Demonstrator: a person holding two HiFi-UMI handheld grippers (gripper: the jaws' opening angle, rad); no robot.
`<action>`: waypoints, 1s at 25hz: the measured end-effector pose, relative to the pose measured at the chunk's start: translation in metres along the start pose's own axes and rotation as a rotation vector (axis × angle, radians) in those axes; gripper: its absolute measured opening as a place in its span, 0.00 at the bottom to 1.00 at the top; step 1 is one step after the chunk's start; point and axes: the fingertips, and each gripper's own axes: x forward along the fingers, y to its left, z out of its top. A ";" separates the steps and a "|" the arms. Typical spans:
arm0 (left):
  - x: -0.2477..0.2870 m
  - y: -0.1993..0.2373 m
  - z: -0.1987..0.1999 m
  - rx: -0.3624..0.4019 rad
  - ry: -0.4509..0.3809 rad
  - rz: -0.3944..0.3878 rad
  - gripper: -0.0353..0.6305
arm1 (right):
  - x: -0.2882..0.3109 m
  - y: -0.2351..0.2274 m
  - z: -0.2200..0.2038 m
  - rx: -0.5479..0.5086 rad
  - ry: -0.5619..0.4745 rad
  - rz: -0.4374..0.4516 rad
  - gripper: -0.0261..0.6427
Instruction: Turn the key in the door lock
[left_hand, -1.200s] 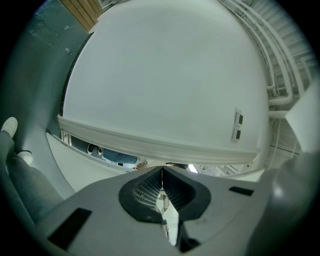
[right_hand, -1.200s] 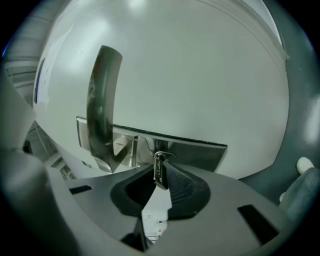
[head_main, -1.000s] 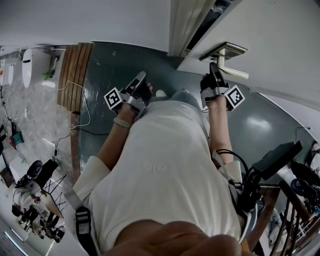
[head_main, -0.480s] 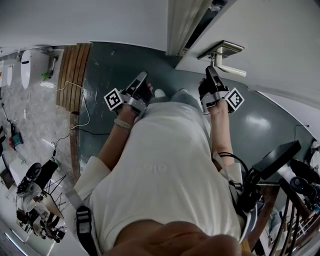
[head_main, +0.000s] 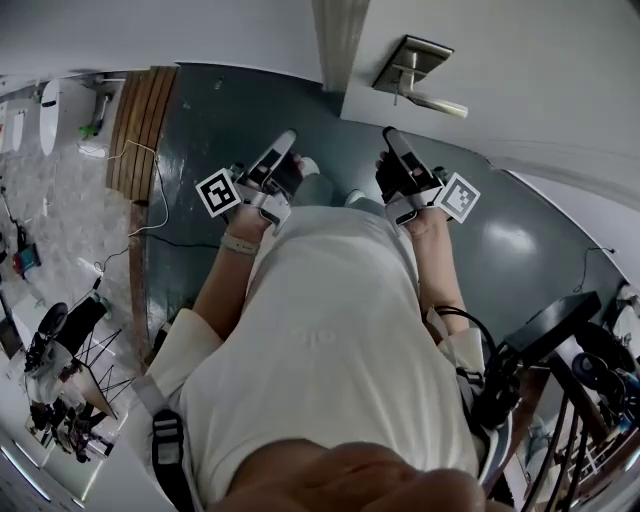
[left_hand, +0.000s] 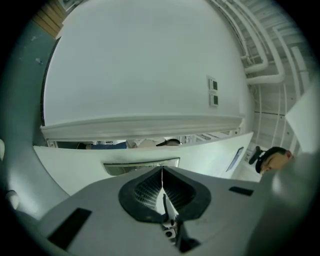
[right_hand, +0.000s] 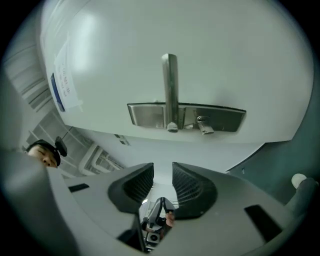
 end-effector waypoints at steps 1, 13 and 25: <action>0.001 -0.011 -0.018 0.013 0.000 -0.008 0.06 | -0.012 0.014 -0.002 -0.014 0.017 0.018 0.19; -0.024 -0.072 -0.102 0.063 0.051 -0.048 0.06 | -0.069 0.076 -0.048 -0.035 0.045 0.097 0.19; -0.027 -0.078 -0.105 0.054 0.071 -0.061 0.06 | -0.064 0.075 -0.057 -0.061 0.061 0.057 0.18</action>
